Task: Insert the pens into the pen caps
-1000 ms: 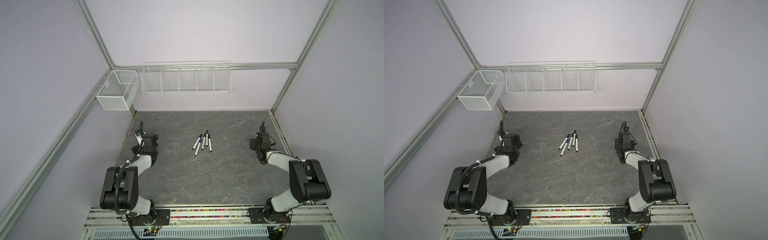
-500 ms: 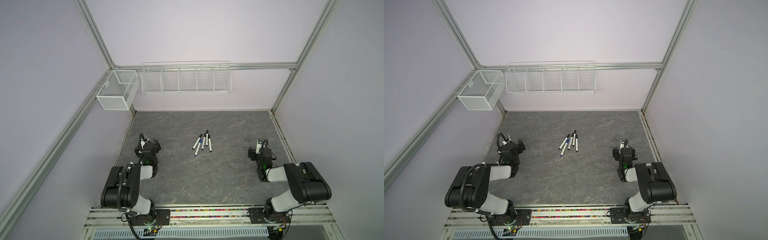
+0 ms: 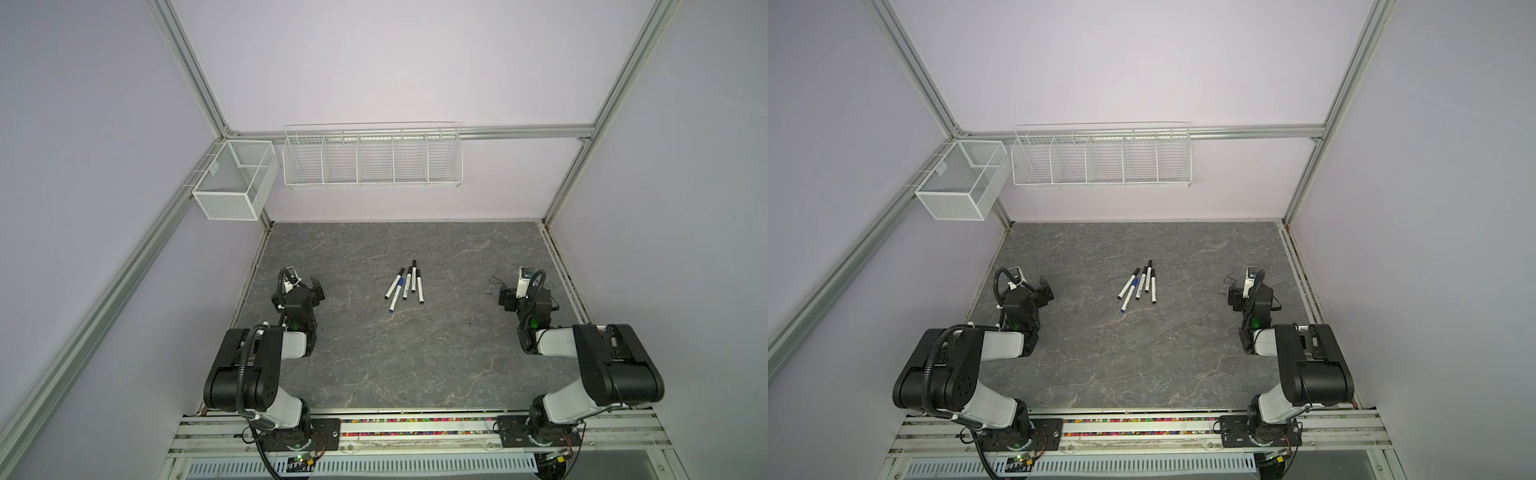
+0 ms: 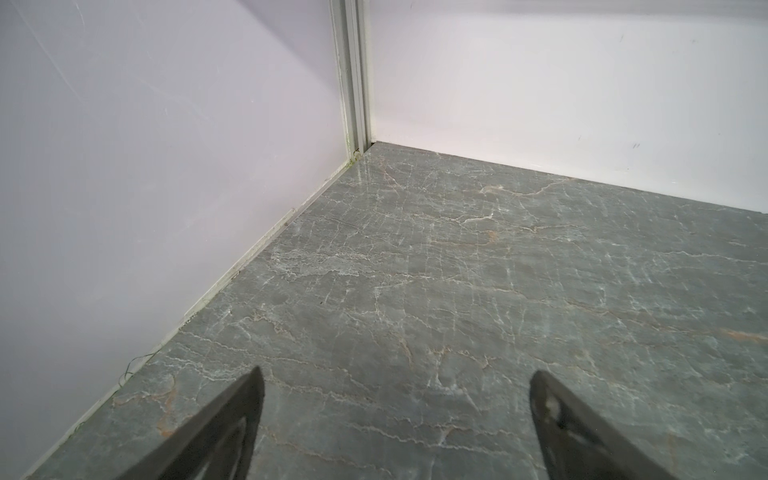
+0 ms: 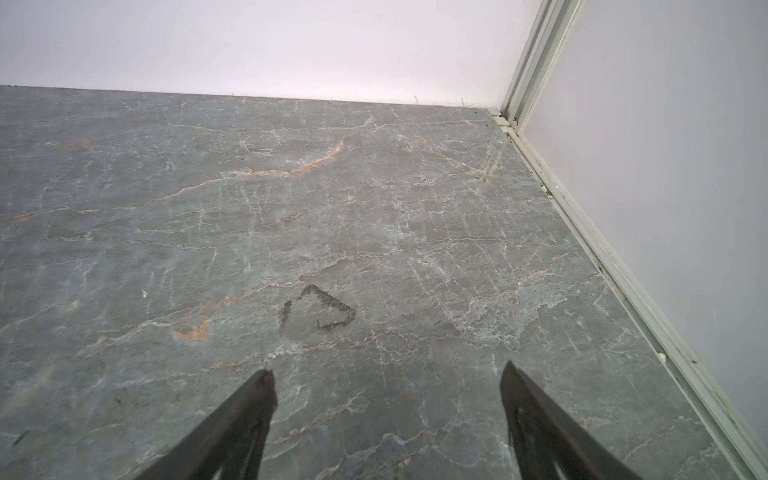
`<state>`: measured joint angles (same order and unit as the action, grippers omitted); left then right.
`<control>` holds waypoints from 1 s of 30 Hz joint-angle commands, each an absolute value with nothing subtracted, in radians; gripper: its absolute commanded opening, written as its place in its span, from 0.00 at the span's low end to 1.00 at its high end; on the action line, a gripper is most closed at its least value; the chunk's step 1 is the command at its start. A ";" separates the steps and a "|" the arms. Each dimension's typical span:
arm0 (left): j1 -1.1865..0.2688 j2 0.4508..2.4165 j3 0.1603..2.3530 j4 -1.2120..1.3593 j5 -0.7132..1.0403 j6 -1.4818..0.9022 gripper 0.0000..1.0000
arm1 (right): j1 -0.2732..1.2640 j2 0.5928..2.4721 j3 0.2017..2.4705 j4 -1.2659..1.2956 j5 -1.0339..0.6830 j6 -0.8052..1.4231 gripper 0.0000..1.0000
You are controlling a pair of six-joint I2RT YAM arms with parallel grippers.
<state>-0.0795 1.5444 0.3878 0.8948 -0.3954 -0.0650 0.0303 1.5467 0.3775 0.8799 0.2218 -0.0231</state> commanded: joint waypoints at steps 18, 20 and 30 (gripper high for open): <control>-0.083 1.559 0.379 0.941 -0.386 -0.045 0.99 | 0.048 1.529 0.367 0.900 0.255 -0.031 0.88; -0.082 1.559 0.379 0.940 -0.385 -0.046 0.99 | 0.048 1.530 0.366 0.900 0.255 -0.029 0.88; -0.083 1.559 0.381 0.936 -0.385 -0.046 0.95 | 0.048 1.531 0.365 0.906 0.255 -0.030 0.89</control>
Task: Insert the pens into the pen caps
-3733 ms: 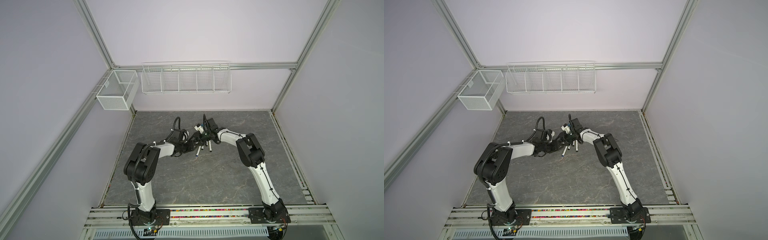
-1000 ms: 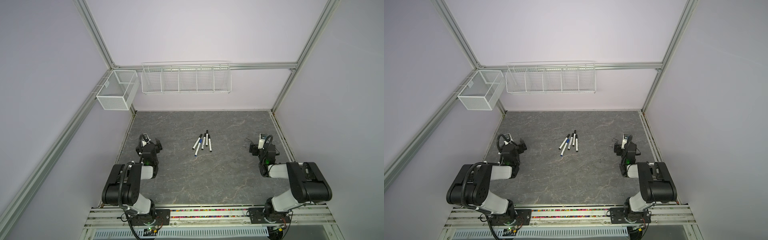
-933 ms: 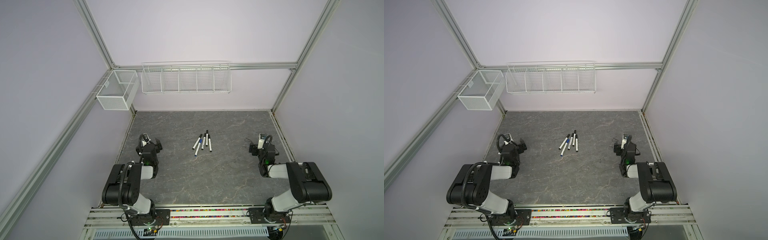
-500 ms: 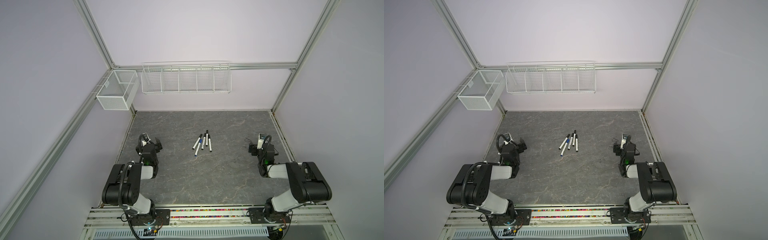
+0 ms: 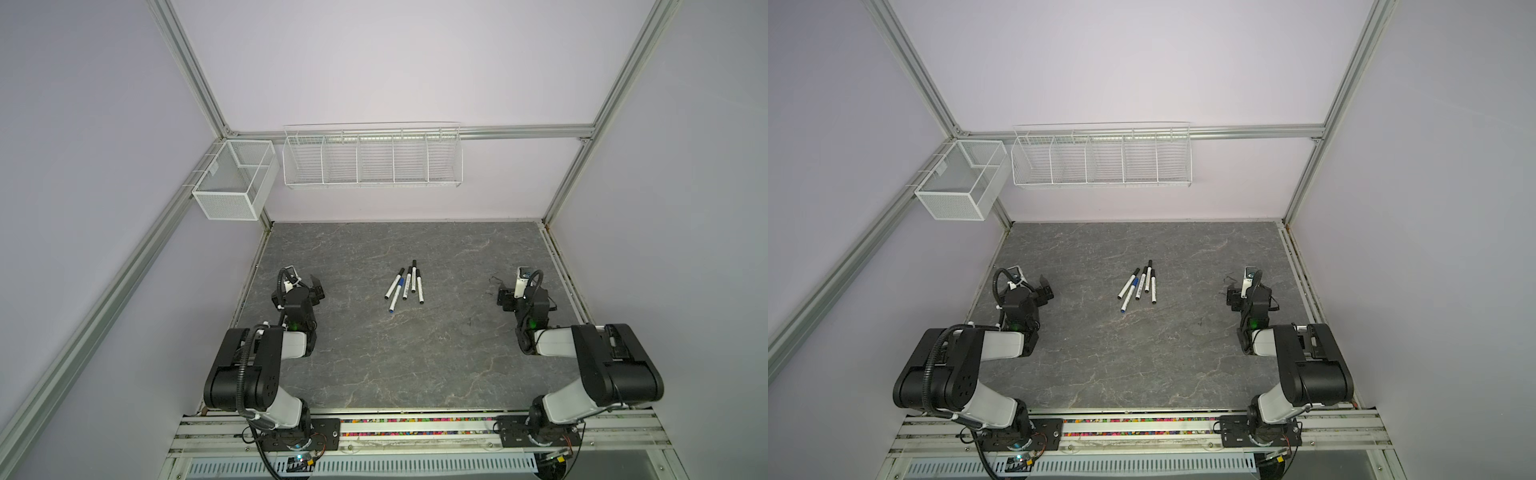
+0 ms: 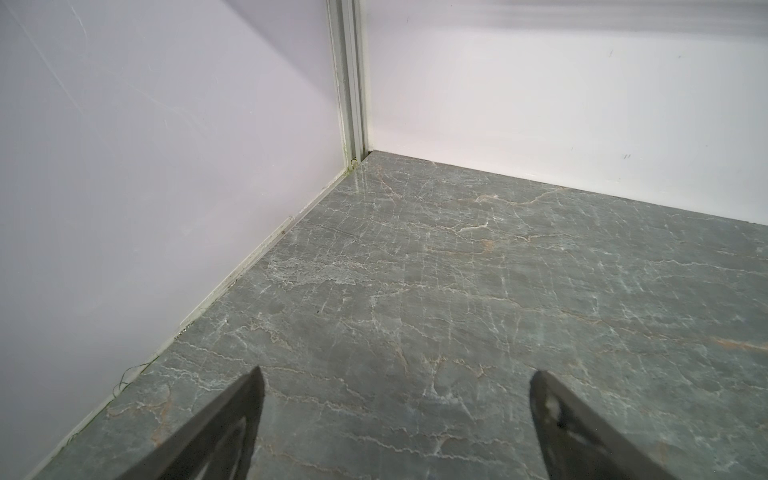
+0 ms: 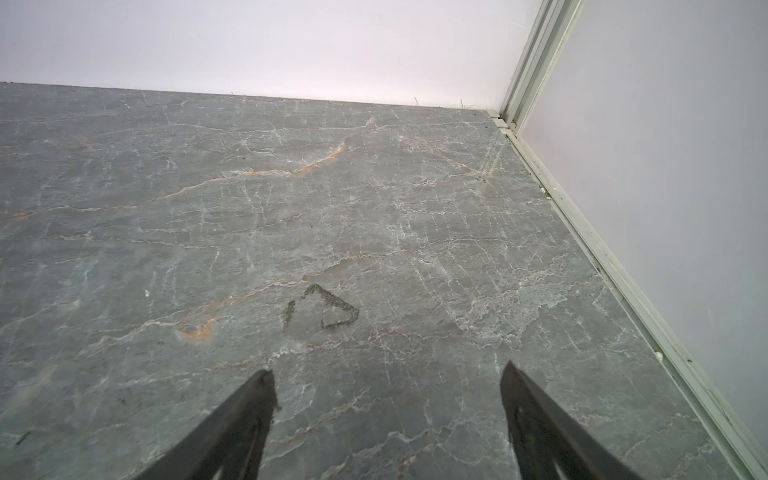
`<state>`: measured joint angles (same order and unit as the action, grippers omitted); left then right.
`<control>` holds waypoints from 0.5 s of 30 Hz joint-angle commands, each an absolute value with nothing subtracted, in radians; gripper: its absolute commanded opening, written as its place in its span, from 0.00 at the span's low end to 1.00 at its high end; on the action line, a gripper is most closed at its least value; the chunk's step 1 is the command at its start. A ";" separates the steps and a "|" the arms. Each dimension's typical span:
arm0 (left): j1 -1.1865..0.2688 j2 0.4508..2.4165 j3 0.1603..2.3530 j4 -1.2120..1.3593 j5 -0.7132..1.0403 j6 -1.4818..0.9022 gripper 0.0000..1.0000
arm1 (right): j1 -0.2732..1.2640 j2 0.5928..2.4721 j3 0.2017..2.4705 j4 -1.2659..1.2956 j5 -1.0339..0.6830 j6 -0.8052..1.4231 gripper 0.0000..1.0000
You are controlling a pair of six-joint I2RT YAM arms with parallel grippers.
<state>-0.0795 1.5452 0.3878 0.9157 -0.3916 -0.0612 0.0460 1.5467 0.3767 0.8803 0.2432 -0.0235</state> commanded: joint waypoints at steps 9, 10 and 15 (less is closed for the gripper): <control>-0.082 1.559 0.380 0.936 -0.384 -0.047 0.57 | 0.048 1.534 0.366 0.911 0.257 -0.031 0.89; -0.082 1.559 0.381 0.937 -0.384 -0.047 0.55 | 0.048 1.535 0.365 0.911 0.257 -0.031 0.89; -0.083 1.559 0.380 0.937 -0.385 -0.046 0.99 | 0.048 1.534 0.364 0.913 0.255 -0.031 0.88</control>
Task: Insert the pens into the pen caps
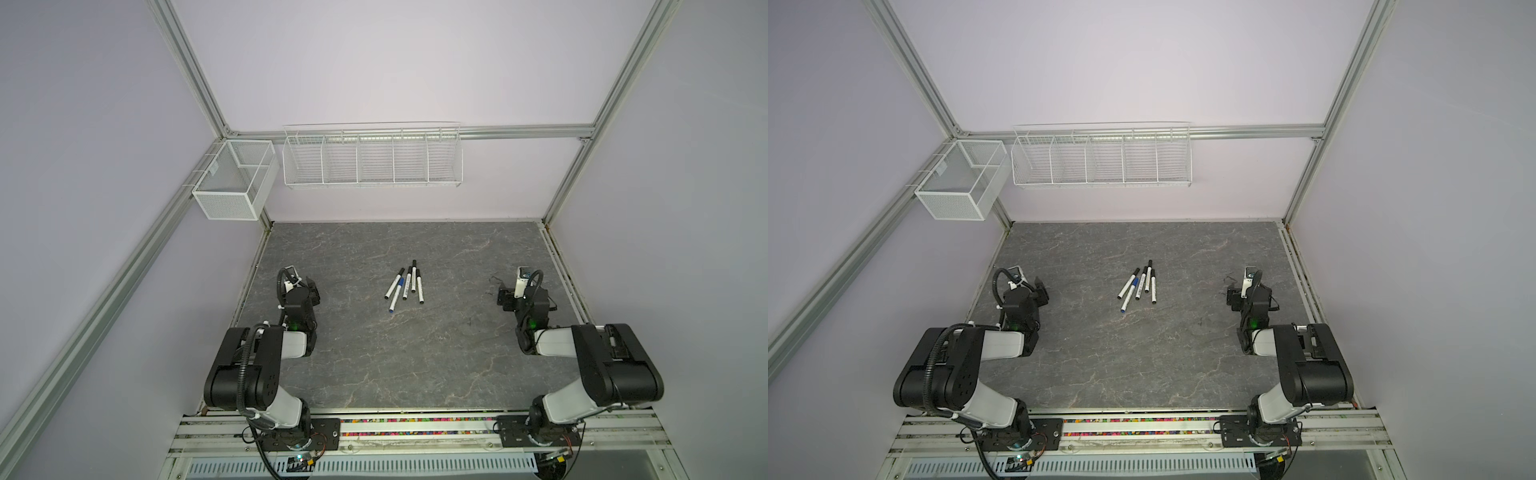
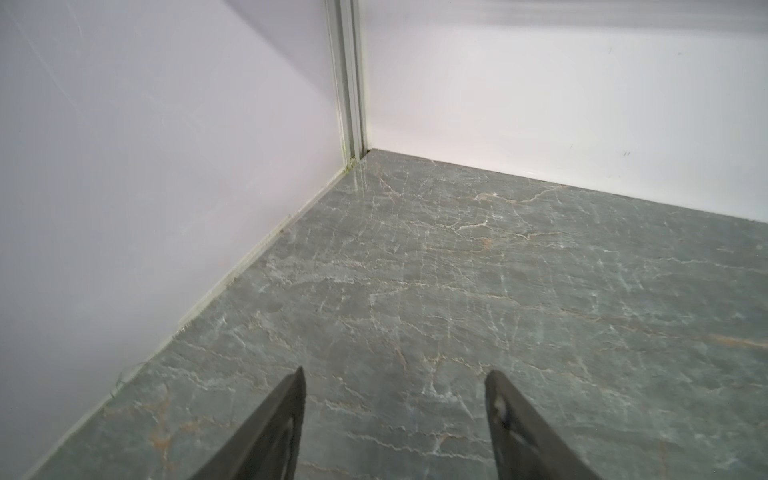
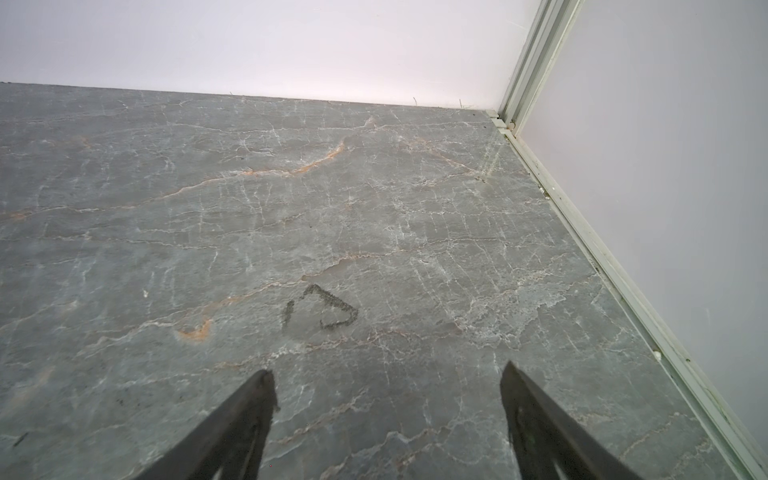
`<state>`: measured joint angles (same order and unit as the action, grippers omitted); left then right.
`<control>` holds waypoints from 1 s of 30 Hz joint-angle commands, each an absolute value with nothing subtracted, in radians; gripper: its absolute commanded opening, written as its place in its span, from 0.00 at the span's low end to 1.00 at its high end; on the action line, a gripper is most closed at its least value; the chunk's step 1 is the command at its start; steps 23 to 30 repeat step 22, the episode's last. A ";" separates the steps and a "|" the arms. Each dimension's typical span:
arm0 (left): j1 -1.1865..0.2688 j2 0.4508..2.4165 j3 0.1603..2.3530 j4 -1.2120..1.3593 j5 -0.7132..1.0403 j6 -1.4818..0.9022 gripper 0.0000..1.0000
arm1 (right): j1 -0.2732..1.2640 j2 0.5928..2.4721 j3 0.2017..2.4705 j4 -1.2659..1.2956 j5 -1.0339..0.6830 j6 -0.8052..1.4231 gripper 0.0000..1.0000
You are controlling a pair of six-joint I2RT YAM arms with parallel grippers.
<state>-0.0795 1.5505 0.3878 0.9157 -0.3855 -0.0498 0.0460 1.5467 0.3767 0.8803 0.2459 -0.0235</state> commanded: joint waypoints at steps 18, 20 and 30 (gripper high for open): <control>-0.083 1.559 0.383 0.937 -0.387 -0.045 0.99 | 0.002 1.536 0.386 0.874 0.162 -0.011 0.89; -0.083 1.559 0.381 0.937 -0.389 -0.046 0.99 | 0.004 1.533 0.385 0.866 0.161 -0.012 0.88; -0.083 1.559 0.381 0.937 -0.389 -0.046 0.99 | 0.017 1.531 0.379 0.879 0.177 -0.023 0.88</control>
